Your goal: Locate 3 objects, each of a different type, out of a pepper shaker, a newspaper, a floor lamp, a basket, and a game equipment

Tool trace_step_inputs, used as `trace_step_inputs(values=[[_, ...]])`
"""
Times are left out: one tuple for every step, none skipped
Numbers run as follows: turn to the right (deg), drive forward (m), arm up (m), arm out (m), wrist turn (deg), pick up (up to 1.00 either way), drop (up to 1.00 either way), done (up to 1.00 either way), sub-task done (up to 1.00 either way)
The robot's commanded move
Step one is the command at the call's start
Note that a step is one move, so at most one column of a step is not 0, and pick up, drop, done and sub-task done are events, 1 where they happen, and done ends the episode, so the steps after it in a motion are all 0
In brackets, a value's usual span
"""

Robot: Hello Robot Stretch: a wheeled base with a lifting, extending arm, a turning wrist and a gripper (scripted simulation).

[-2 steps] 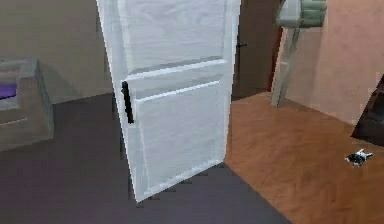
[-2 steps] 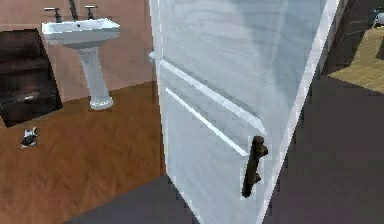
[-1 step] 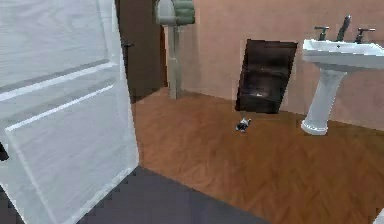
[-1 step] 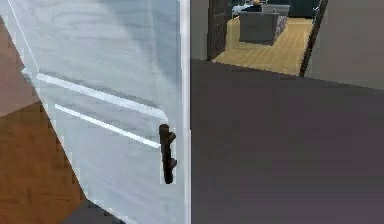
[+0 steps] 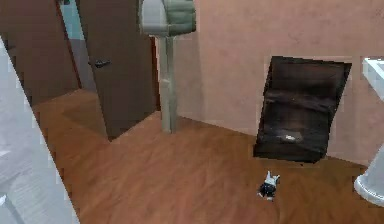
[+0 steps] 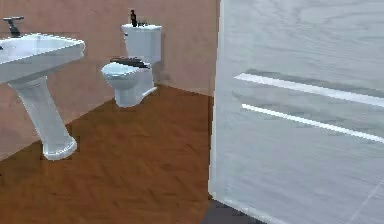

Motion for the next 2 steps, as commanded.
trace_step_inputs(values=[[0.0,0.95,0.0,0.0,0.0,0.0,0.0,0.0,0.0],[-45.0,0.0,0.0,0.0,0.0,0.0,0.0,0.0,0.0]])
